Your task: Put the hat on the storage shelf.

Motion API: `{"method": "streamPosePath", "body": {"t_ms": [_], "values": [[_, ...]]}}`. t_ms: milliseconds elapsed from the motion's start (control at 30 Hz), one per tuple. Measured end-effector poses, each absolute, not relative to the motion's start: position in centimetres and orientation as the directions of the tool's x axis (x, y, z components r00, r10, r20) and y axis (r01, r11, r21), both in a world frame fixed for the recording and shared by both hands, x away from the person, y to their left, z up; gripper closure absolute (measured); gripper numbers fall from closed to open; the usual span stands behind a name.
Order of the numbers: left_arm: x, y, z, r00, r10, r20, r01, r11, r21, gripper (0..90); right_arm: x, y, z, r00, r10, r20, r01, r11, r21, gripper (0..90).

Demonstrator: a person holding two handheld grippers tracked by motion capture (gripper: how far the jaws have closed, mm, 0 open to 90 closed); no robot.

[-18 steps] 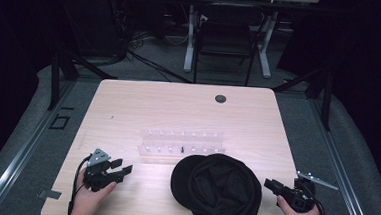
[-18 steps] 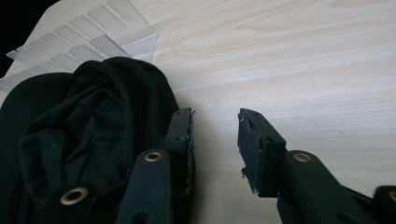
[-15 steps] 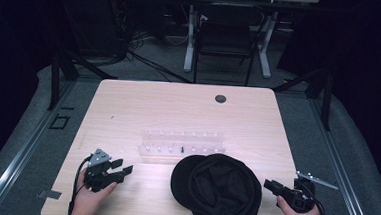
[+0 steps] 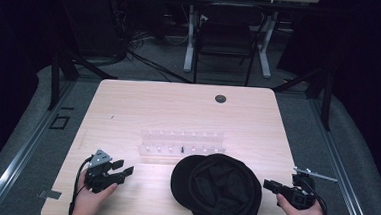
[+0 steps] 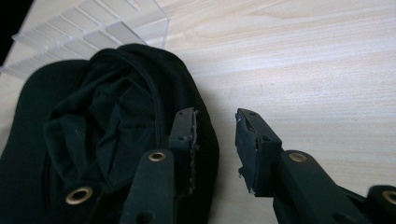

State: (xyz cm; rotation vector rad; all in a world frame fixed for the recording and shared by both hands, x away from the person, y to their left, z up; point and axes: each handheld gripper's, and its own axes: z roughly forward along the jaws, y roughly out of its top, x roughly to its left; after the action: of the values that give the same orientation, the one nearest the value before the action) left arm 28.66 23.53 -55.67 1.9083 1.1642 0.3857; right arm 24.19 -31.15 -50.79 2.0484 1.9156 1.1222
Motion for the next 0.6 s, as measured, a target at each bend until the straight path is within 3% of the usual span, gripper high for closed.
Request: {"method": "streamPosePath", "body": {"t_ms": [333,567,600], "values": [[28.7,23.5,-55.6,0.518,0.843,-0.145,0.58,-0.222,0.784,48.9,24.0,-30.0,-51.1,-0.113,0.905,0.41,0.878,-0.102,0.468,67.8],[28.8,23.7,-55.7,0.507,0.847,-0.159,0.582,-0.2,0.788,48.9,23.8,-29.8,-51.7,-0.092,0.901,0.424,0.9,-0.107,0.423,68.7],[28.8,23.7,-55.7,0.509,0.846,-0.158,0.583,-0.204,0.787,48.9,23.7,-30.1,-51.5,-0.102,0.922,0.374,0.914,-0.061,0.4,69.3]]}}
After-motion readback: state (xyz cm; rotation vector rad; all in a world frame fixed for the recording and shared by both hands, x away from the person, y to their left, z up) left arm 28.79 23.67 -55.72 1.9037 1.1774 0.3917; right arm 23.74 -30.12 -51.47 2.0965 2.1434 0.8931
